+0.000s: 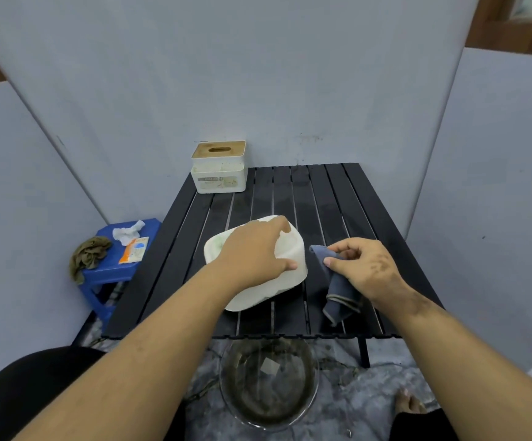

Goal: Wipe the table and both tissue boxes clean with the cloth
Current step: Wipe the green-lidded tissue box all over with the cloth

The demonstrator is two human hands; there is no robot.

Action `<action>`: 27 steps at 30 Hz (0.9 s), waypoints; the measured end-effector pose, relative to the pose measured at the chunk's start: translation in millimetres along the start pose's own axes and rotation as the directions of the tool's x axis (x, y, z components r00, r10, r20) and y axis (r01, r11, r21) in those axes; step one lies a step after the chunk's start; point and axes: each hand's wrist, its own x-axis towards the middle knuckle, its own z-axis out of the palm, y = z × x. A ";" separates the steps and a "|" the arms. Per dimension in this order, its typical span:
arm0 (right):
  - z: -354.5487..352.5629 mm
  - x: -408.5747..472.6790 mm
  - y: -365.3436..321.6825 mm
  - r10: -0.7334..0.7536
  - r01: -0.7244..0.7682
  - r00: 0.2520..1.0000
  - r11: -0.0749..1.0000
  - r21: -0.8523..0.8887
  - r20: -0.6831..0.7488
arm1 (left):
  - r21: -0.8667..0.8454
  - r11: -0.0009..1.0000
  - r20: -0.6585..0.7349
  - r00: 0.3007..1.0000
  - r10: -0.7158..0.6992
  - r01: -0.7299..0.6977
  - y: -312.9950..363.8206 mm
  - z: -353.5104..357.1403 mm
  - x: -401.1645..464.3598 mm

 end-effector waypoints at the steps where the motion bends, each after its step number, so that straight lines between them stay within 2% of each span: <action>1: -1.2 1.2 -2.0 -0.005 0.005 1.000 1.000 0.017 -0.009 | -0.038 0.999 0.006 1.000 -0.014 0.014 -3.1 -6.0 -1.0; 6: -10.8 -0.9 -26.3 -0.029 0.042 0.997 0.982 0.186 -0.070 | -0.305 0.952 -0.041 0.999 -0.034 0.020 -24.1 -44.2 -10.7; 9: -14.1 -14.5 -44.8 -0.125 0.136 0.991 0.948 0.287 -0.056 | -0.480 0.877 -0.054 0.998 -0.015 -0.013 -41.0 -52.7 -16.2; 11: -13.0 -24.2 -51.9 -0.212 0.216 0.976 0.935 0.281 -0.044 | -0.584 0.810 -0.038 0.999 0.030 -0.047 -52.1 -52.3 -20.8; 14: -9.7 -32.8 -56.7 -0.337 0.343 0.939 0.925 0.165 -0.065 | -0.651 0.754 -0.042 0.996 0.083 -0.090 -66.8 -46.2 -24.9; 16: -4.2 -38.8 -60.8 -0.465 0.470 0.880 0.882 0.031 -0.091 | -0.682 0.723 -0.045 0.993 0.108 -0.110 -72.2 -40.6 -26.0; 17: 0.8 -42.7 -63.3 -0.556 0.551 0.827 0.831 -0.076 -0.078 | -0.693 0.710 -0.045 0.991 0.126 -0.122 -73.2 -37.7 -26.3; 19: 15.8 -53.3 -67.8 -0.717 0.705 0.694 0.662 -0.254 0.060 | -0.709 0.690 -0.039 0.985 0.166 -0.144 -74.3 -33.6 -26.5; 21: 28.7 -60.0 -69.8 -0.753 0.783 0.612 0.535 -0.316 0.241 | -0.724 0.671 -0.025 0.978 0.205 -0.159 -76.5 -33.4 -25.6; 22: 29.9 -58.5 -71.0 -0.746 0.787 0.610 0.530 -0.316 0.266 | -0.733 0.661 -0.018 0.976 0.219 -0.162 -78.9 -34.1 -24.4; 23: 27.6 -54.0 -71.8 -0.734 0.765 0.639 0.572 -0.297 0.231 | -0.745 0.648 -0.009 0.974 0.225 -0.157 -81.5 -34.9 -23.0; 25: 16.0 -38.4 -70.8 -0.656 0.648 0.753 0.723 -0.241 0.057 | -0.769 0.624 0.006 0.974 0.226 -0.139 -86.8 -35.0 -21.0; 27: 3.9 -23.8 -71.4 -0.532 0.508 0.845 0.829 -0.234 -0.053 | -0.772 0.621 0.011 0.973 0.232 -0.139 -90.0 -33.2 -20.3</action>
